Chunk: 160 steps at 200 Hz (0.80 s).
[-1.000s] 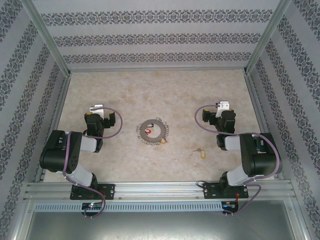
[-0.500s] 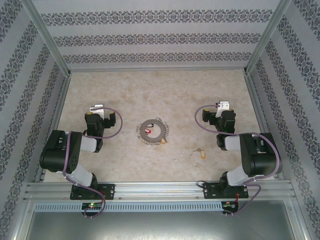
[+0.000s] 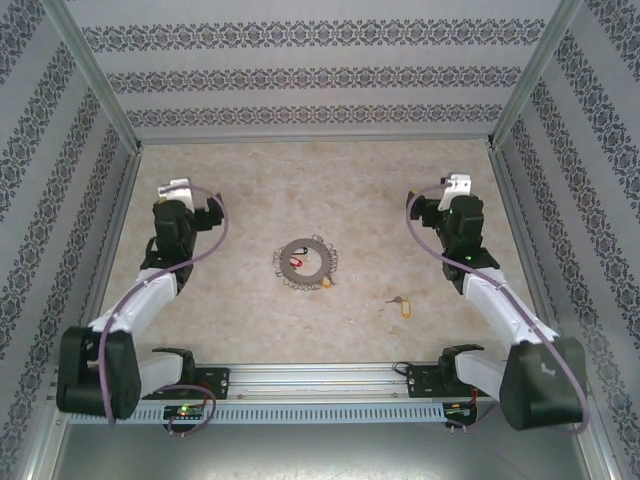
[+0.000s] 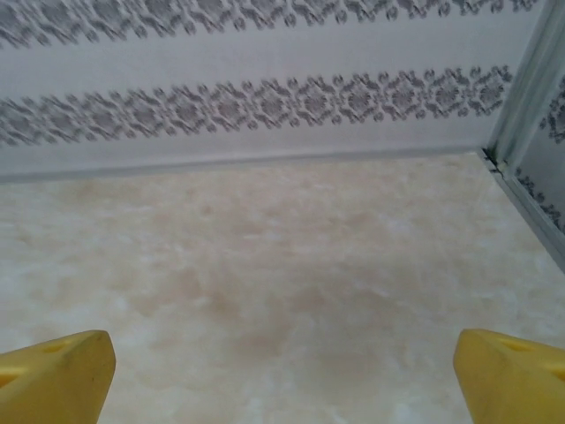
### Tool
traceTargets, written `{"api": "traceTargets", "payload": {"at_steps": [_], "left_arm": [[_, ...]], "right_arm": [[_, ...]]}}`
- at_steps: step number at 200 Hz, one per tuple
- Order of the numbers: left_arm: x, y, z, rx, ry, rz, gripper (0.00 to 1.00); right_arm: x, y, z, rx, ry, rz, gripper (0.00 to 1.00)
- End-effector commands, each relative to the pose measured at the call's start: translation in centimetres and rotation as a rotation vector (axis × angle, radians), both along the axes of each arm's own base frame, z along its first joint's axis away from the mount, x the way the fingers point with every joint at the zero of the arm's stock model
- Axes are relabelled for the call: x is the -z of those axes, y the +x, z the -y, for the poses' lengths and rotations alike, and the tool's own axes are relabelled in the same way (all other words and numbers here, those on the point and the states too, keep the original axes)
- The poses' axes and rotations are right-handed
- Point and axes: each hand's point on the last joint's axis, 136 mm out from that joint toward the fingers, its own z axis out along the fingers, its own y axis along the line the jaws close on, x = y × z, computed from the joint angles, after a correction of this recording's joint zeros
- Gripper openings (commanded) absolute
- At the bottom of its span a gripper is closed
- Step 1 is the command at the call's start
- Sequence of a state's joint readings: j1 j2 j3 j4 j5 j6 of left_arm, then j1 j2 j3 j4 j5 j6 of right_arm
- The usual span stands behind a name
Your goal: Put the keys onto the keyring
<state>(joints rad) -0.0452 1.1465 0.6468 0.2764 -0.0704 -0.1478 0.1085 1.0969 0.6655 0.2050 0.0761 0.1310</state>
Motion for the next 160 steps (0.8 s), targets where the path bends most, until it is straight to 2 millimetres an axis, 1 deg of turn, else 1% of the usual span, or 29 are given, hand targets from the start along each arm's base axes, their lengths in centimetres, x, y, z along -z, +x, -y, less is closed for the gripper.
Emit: {"api": "traceTargets", "payload": {"at_steps": [1, 13, 19, 20, 27, 35, 40, 48, 62, 67, 81, 92, 97, 99, 106, 123, 136, 149, 160], "left_arm": [[2.6, -4.2, 4.8, 0.156, -0.273, -0.306, 1.00], [2.6, -5.6, 7.4, 0.267, -0.381, -0.383, 1.00], [2.6, -6.4, 8.8, 0.330, -0.423, -0.422, 1.00], [2.6, -6.4, 9.0, 0.338, -0.429, -0.427, 1.00], [2.8, -7.3, 10.3, 0.391, -0.456, -0.469, 1.00], [3.1, -8.1, 11.3, 0.431, -0.459, -0.506, 1.00], [3.3, -8.5, 11.7, 0.442, -0.450, -0.520, 1.00], [3.4, -9.0, 12.3, 0.459, -0.429, -0.531, 1.00], [3.8, -9.5, 12.7, 0.467, -0.409, -0.533, 1.00], [4.0, -9.5, 12.7, 0.463, -0.411, -0.535, 1.00], [4.4, -9.4, 12.7, 0.451, -0.415, -0.540, 1.00], [4.9, -9.3, 12.9, 0.454, -0.414, -0.542, 1.00], [5.1, -9.2, 12.9, 0.451, -0.412, -0.543, 1.00], [5.2, -9.1, 12.9, 0.450, -0.411, -0.544, 1.00], [5.4, -9.0, 12.8, 0.443, -0.407, -0.547, 1.00], [5.7, -8.5, 12.9, 0.443, -0.398, -0.546, 1.00], [6.0, -8.1, 12.9, 0.439, -0.390, -0.539, 0.99], [6.1, -7.7, 12.9, 0.433, -0.385, -0.536, 0.97], [6.1, -7.3, 13.0, 0.432, -0.391, -0.531, 0.96]], "right_arm": [[4.0, -4.2, -3.3, -0.111, 0.062, -0.301, 0.98], [4.2, -5.2, -5.6, -0.207, 0.042, -0.362, 0.98], [4.3, -5.5, -6.6, -0.248, 0.033, -0.385, 0.98], [4.3, -5.6, -7.1, -0.267, 0.031, -0.396, 0.98], [4.5, -5.9, -8.6, -0.328, 0.020, -0.435, 0.98], [4.8, -6.0, -10.4, -0.388, 0.007, -0.482, 0.98], [4.9, -6.0, -11.3, -0.416, -0.002, -0.504, 0.98], [5.3, -5.8, -13.2, -0.474, -0.037, -0.545, 0.98], [6.0, -5.1, -15.8, -0.531, -0.082, -0.595, 0.98], [6.0, -4.5, -16.6, -0.540, -0.092, -0.606, 0.98], [7.2, -3.2, -18.4, -0.551, -0.122, -0.658, 0.95], [8.0, -2.7, -19.5, -0.560, -0.145, -0.693, 0.93], [8.9, -2.5, -20.0, -0.559, -0.160, -0.723, 0.92], [8.8, -2.4, -20.1, -0.558, -0.161, -0.723, 0.91], [9.9, -2.2, -20.6, -0.553, -0.172, -0.760, 0.88], [11.5, -2.0, -21.6, -0.544, -0.171, -0.818, 0.83], [12.3, -2.1, -22.5, -0.550, -0.166, -0.840, 0.78], [13.0, -2.1, -23.2, -0.543, -0.177, -0.860, 0.71], [13.4, -2.0, -23.5, -0.537, -0.182, -0.872, 0.67]]}}
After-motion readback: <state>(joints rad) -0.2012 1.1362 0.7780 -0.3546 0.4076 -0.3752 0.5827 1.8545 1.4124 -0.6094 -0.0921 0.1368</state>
